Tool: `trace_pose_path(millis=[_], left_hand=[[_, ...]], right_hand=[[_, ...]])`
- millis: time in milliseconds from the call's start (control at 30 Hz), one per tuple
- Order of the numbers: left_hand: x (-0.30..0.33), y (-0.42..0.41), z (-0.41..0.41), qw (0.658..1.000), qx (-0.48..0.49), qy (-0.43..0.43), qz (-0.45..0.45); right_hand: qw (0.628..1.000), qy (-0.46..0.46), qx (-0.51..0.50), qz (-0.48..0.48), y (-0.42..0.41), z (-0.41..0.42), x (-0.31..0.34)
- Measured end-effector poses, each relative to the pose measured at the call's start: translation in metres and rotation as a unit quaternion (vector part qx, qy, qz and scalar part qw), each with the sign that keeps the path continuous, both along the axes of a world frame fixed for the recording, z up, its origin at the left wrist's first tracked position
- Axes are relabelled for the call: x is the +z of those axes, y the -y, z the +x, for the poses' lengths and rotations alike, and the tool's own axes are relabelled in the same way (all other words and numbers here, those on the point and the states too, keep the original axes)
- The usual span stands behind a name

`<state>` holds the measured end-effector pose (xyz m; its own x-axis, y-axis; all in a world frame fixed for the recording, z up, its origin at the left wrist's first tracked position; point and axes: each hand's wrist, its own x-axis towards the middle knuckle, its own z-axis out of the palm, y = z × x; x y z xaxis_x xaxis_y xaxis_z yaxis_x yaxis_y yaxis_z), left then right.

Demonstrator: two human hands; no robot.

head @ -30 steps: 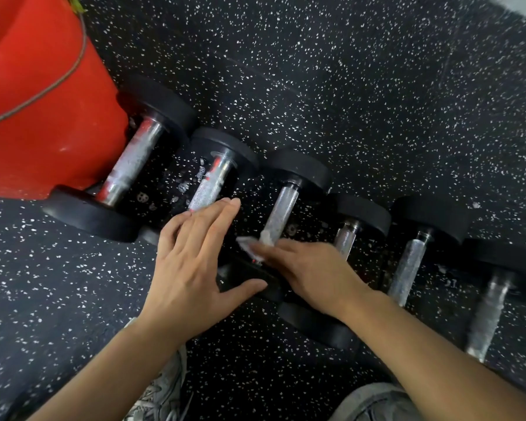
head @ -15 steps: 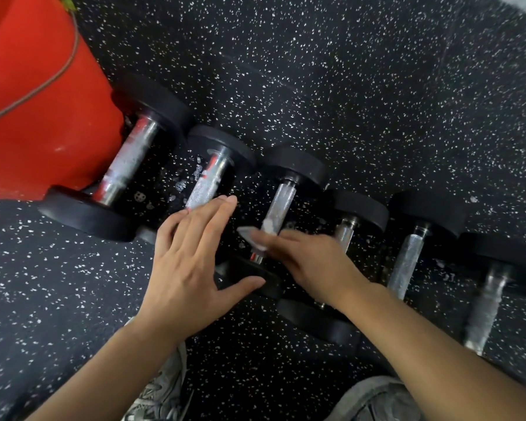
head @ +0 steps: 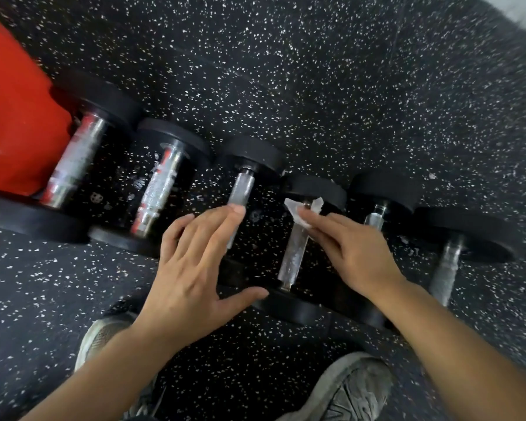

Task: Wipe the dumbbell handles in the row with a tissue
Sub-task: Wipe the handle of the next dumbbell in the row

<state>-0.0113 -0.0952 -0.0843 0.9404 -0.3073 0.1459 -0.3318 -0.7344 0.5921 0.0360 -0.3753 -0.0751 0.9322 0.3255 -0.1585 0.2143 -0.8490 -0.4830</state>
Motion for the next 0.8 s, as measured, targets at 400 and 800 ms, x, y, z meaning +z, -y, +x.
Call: trace_pose_path(millis=[400,800], left_hand=[[-0.005,0.029,-0.003,0.995,-0.037,-0.025,0.085],[-0.002,0.029,-0.001,0.993,-0.022,-0.046,0.11]], right_hand=[[0.995,-0.036,0.076,-0.051,0.0,-0.005,-0.011],[0.997,0.039,0.046,-0.053,-0.003,0.013,-0.001]])
